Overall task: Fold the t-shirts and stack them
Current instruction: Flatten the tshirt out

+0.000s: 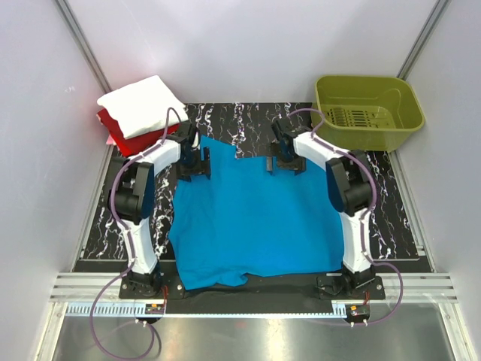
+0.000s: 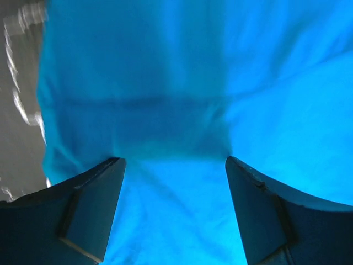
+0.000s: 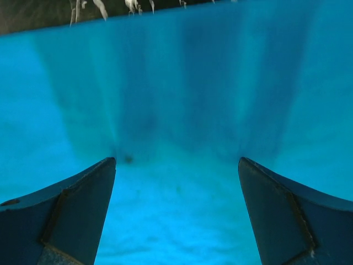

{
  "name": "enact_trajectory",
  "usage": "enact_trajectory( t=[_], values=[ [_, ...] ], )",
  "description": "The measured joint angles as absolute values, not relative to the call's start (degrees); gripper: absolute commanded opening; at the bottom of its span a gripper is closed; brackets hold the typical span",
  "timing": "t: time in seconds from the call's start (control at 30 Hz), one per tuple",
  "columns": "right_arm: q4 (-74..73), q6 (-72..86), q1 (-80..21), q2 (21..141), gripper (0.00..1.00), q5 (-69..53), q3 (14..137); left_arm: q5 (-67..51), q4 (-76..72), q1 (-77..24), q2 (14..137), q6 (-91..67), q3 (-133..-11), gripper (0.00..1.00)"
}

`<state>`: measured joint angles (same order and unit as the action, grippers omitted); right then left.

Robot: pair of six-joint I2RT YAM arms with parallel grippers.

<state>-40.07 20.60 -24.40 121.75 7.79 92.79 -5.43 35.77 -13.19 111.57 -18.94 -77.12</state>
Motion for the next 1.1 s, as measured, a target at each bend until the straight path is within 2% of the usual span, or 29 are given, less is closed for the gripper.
enact_trajectory(
  t=[0.63,0.9,1.03,1.1],
  values=[
    [-55.5,17.9,-20.0,149.2,1.0,-1.0,139.5,-3.6,45.6,-11.2,131.7,-17.7,-108.9,0.78],
    [-55.6,18.9,-19.0,149.9,1.0,-3.9,141.0,-3.7,51.7,-9.1,140.2,-15.9,-125.1,0.77],
    [-55.2,18.9,-18.9,148.7,1.0,-4.7,139.2,-3.9,53.1,-8.9,139.1,-15.9,-125.4,0.81],
    [-55.5,18.9,-18.9,147.1,1.0,-5.6,136.9,-3.8,52.6,-9.2,134.9,-15.9,-120.3,0.85]
  ],
)
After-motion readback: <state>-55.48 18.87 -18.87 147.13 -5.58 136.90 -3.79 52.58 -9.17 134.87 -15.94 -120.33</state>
